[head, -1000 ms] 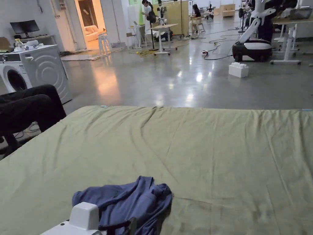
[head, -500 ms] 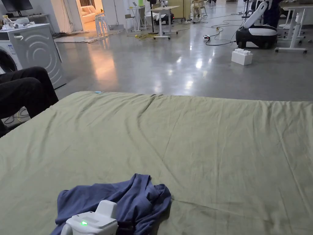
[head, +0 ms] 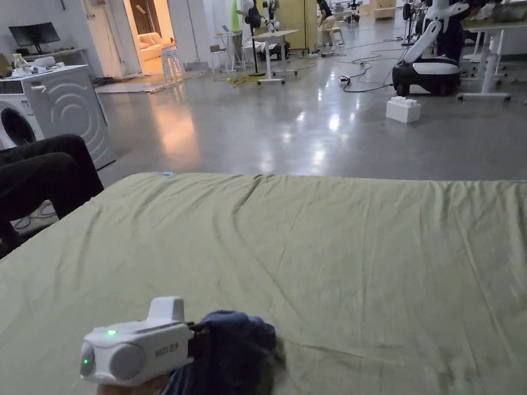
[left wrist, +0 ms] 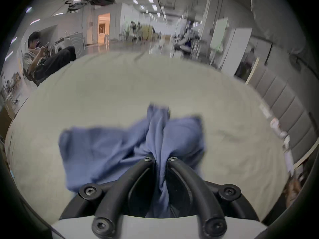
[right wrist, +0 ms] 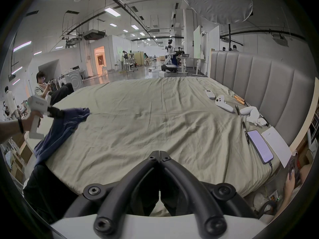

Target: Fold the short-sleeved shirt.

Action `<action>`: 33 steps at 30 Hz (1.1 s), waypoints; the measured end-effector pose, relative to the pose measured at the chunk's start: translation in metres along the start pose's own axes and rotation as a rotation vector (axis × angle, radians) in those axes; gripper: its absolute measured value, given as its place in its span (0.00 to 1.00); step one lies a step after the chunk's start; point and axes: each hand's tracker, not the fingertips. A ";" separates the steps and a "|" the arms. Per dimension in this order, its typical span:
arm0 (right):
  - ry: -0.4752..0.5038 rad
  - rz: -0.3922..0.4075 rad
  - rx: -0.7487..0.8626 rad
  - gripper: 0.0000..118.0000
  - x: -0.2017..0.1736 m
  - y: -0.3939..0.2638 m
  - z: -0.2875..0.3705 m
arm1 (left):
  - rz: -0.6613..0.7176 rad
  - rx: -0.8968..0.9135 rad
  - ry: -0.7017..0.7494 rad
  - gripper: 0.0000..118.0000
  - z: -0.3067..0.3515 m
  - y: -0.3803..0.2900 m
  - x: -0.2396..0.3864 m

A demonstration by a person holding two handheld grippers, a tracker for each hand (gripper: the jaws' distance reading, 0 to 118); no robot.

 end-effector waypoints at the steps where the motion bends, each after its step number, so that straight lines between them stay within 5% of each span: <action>1: 0.000 -0.007 -0.002 0.01 0.002 -0.001 0.002 | -0.010 0.037 -0.002 0.08 0.012 0.016 0.006; 6: -0.003 -0.097 0.040 0.01 0.016 -0.007 0.021 | -0.124 0.187 -0.074 0.08 0.049 0.093 0.067; 11: -0.038 -0.132 0.065 0.01 0.032 -0.013 0.042 | -0.312 0.131 -0.234 0.08 0.012 0.100 0.159; 22: -0.136 -0.161 0.022 0.01 0.058 -0.033 0.070 | -0.379 -0.327 -0.599 0.08 -0.066 -0.154 0.354; 26: -0.147 -0.169 0.004 0.01 0.060 -0.038 0.068 | -0.651 -0.308 -0.649 0.08 -0.040 -0.215 0.402; 30: -0.119 -0.212 0.001 0.01 0.055 -0.038 0.058 | -0.747 -0.250 -0.634 0.09 -0.030 -0.225 0.412; 32: -0.094 -0.218 0.001 0.01 0.051 -0.036 0.053 | -0.733 -0.244 -0.675 0.19 -0.029 -0.216 0.398; 33: -0.078 -0.210 0.006 0.01 0.047 -0.034 0.051 | -0.684 -0.258 -0.729 0.37 -0.028 -0.210 0.388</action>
